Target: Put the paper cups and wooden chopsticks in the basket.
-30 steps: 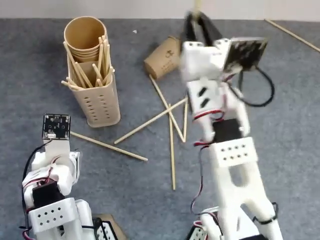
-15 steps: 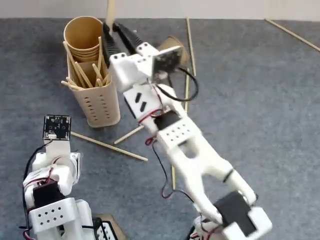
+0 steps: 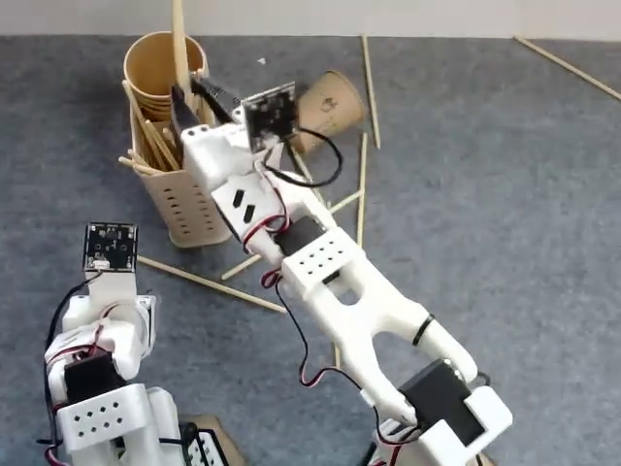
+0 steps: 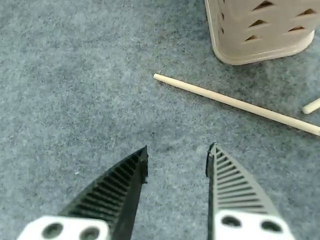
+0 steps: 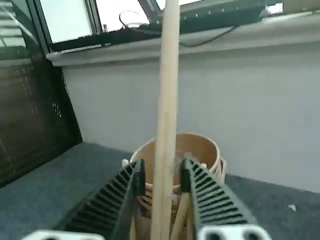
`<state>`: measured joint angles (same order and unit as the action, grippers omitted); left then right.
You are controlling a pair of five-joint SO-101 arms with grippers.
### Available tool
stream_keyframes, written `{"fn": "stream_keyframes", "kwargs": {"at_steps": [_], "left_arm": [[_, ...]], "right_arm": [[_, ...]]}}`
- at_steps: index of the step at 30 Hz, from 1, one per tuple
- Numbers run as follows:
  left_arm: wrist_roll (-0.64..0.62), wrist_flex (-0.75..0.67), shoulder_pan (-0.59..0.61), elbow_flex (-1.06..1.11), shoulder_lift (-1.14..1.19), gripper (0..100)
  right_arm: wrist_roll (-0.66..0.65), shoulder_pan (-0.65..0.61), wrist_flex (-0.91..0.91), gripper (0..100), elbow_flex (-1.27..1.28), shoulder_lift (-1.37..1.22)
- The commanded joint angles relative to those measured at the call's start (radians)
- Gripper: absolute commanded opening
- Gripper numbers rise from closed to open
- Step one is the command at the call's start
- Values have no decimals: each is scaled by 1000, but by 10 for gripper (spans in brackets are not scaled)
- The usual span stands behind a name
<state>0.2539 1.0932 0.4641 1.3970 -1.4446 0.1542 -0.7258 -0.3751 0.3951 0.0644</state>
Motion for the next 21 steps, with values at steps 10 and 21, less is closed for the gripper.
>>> {"fn": "stream_keyframes", "kwargs": {"at_steps": [10, 21], "left_arm": [[-12, -14, -10, -4, -5, 197], [-12, -11, -8, -4, -5, 197]], "right_arm": [[12, 58, 354, 188, -236, 183], [15, 222, 1357, 5, -248, 481]]}}
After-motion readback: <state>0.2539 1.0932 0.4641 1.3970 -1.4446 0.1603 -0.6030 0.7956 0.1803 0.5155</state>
